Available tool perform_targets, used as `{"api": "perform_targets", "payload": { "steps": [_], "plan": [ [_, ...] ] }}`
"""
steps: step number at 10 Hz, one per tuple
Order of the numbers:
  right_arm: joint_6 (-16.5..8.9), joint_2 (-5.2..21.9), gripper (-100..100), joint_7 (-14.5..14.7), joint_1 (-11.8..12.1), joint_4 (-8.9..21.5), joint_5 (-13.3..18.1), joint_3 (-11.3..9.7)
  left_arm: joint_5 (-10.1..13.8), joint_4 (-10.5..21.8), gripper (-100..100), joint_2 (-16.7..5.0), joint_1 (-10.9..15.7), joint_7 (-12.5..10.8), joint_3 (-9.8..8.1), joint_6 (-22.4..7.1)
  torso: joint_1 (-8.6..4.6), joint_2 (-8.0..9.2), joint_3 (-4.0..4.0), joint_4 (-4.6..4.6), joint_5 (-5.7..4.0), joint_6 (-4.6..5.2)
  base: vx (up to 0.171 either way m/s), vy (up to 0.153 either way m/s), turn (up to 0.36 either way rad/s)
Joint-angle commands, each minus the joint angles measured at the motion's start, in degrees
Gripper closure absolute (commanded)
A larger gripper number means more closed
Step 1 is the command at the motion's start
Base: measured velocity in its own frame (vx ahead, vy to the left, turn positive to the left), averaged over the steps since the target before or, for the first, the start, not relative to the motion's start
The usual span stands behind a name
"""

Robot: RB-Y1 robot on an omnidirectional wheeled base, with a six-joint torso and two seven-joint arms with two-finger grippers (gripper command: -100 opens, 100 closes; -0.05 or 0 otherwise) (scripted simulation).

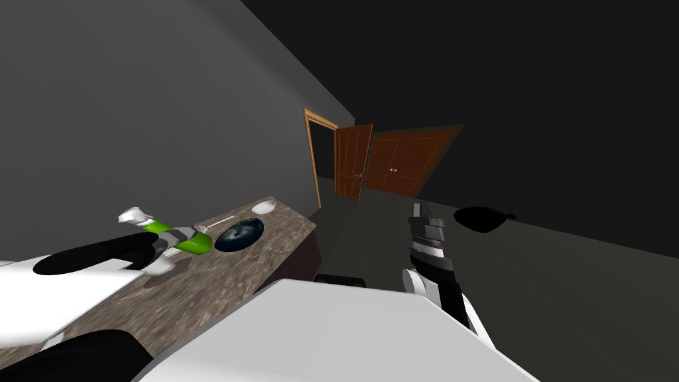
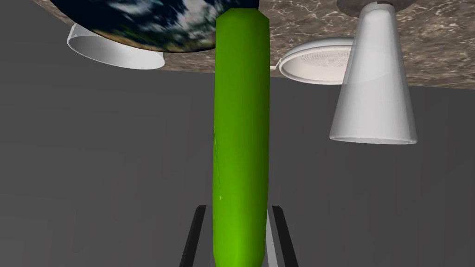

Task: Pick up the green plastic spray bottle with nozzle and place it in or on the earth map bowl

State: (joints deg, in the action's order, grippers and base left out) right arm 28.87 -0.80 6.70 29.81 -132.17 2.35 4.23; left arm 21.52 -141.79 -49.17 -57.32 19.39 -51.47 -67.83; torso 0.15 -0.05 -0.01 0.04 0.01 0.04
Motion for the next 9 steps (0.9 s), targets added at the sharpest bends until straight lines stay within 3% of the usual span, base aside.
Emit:
{"api": "perform_targets", "payload": {
  "steps": [1,5,9],
  "plan": [
    [0.00,0.00,0,0.00,0.00,0.00,0.00,0.00,2.86,0.08,100,-2.01,-1.58,-1.33,-2.86,-1.49,0.00,0.00,0.00,0.00,0.00,0.00,0.029,0.026,-0.099],
    [0.00,0.00,0,0.00,0.00,0.00,0.00,0.00,8.41,-0.01,100,-6.34,-6.14,-4.99,-8.70,-4.33,-0.12,-0.14,-0.10,-0.07,-0.03,-0.03,0.038,0.015,-0.076],
    [0.00,0.00,0,0.00,0.01,0.00,0.00,0.00,12.54,-0.01,100,-10.01,-11.31,-8.75,-12.72,-6.39,-0.22,-0.27,-0.19,-0.13,-0.04,-0.04,0.059,0.000,-0.060]
  ]
}}
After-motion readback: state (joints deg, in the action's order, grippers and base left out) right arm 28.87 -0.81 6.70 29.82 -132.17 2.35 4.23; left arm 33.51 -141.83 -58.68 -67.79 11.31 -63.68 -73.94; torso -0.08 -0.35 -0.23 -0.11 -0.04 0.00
